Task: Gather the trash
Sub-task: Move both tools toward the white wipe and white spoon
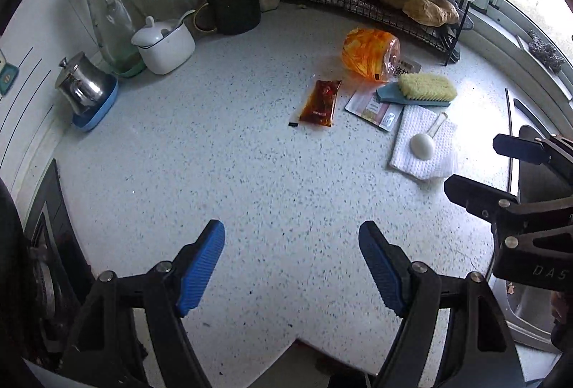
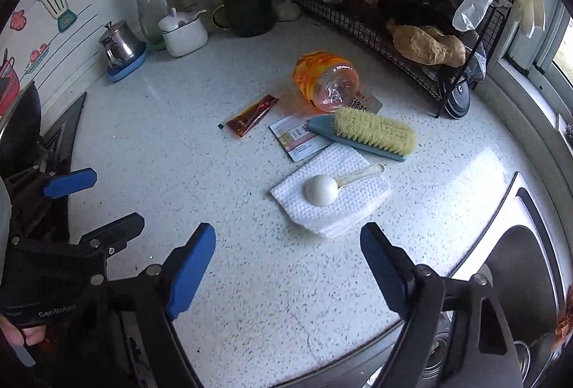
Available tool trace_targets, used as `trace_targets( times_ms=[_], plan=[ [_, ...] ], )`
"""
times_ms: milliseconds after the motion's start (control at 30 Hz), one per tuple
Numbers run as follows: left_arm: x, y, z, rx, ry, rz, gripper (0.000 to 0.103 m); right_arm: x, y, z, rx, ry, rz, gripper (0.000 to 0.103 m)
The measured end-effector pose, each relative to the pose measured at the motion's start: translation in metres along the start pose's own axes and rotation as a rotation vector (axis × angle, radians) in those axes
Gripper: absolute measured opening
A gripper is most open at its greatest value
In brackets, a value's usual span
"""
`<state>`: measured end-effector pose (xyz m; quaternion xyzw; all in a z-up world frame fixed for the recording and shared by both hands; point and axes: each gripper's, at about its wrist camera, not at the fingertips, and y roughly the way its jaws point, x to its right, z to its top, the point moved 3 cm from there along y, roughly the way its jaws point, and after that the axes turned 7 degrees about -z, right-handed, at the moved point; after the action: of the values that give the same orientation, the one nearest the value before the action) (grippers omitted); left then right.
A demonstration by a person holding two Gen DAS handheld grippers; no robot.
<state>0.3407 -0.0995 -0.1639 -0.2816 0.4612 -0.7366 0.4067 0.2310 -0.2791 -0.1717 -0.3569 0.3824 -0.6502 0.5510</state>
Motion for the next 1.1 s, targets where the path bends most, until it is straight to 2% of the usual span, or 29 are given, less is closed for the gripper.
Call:
trace_targets(
  times_ms=[133, 267, 367, 433, 467, 700, 833, 867, 900, 1100],
  plan=[
    [-0.002, 0.026, 0.023, -0.025, -0.014, -0.003, 0.076, 0.010, 0.022, 0.014, -0.040, 0.013, 0.014, 0.082],
    [-0.007, 0.050, 0.038, -0.056, -0.043, -0.010, 0.076, 0.015, 0.044, 0.020, -0.085, 0.013, 0.012, 0.071],
    [-0.009, 0.064, 0.043, -0.078, -0.045, 0.013, 0.076, 0.018, 0.061, 0.020, -0.132, 0.010, -0.001, 0.061],
    [-0.008, 0.071, 0.045, -0.090, -0.032, 0.024, 0.076, 0.019, 0.068, 0.019, -0.154, 0.010, -0.003, 0.059],
    [-0.007, 0.073, 0.046, -0.094, -0.030, 0.019, 0.076, 0.018, 0.065, 0.020, -0.135, 0.005, -0.008, 0.059],
    [-0.008, 0.074, 0.036, -0.117, -0.059, -0.016, 0.076, 0.013, 0.056, 0.015, -0.150, -0.019, -0.030, 0.052],
    [-0.014, 0.070, 0.027, -0.120, -0.072, -0.015, 0.076, -0.005, 0.052, 0.011, -0.109, -0.079, -0.061, 0.047],
    [-0.015, 0.068, 0.025, -0.120, -0.078, -0.016, 0.076, -0.008, 0.050, 0.009, -0.103, -0.087, -0.052, 0.039],
    [-0.015, 0.066, 0.023, -0.119, -0.081, -0.018, 0.076, -0.009, 0.047, 0.009, -0.101, -0.090, -0.051, 0.024],
    [-0.006, 0.051, 0.018, -0.105, -0.041, -0.014, 0.076, -0.013, 0.029, 0.003, -0.087, -0.054, 0.008, 0.023]
  ],
)
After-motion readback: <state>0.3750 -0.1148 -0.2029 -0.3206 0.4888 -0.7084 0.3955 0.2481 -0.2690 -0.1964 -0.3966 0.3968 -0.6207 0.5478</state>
